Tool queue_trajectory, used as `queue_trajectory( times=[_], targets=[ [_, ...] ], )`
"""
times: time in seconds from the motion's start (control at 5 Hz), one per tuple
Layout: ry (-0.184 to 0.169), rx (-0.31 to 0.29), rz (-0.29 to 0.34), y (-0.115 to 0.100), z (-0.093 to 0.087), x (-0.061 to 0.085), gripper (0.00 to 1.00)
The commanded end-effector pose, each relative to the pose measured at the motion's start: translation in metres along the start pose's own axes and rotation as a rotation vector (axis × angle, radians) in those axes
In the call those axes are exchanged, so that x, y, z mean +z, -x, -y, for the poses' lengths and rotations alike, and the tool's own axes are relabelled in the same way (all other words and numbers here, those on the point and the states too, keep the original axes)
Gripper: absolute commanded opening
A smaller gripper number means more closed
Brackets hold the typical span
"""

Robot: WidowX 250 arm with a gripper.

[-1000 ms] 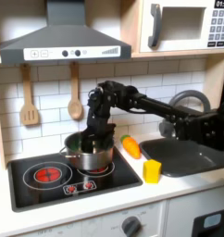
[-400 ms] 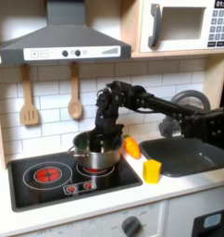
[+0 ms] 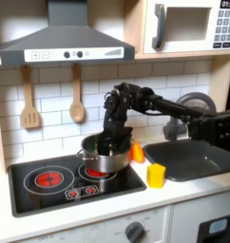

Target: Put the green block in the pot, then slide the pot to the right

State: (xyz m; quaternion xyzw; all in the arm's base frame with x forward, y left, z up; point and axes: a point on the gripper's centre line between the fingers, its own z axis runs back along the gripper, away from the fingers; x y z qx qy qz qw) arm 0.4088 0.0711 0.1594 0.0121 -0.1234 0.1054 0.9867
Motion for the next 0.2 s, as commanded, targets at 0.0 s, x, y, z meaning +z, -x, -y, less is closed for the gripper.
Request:
queue_trajectory(
  times=[0.0],
  targets=[
    [0.0,0.0,-0.003,0.0004,0.0006,-0.0006,1.0]
  ],
)
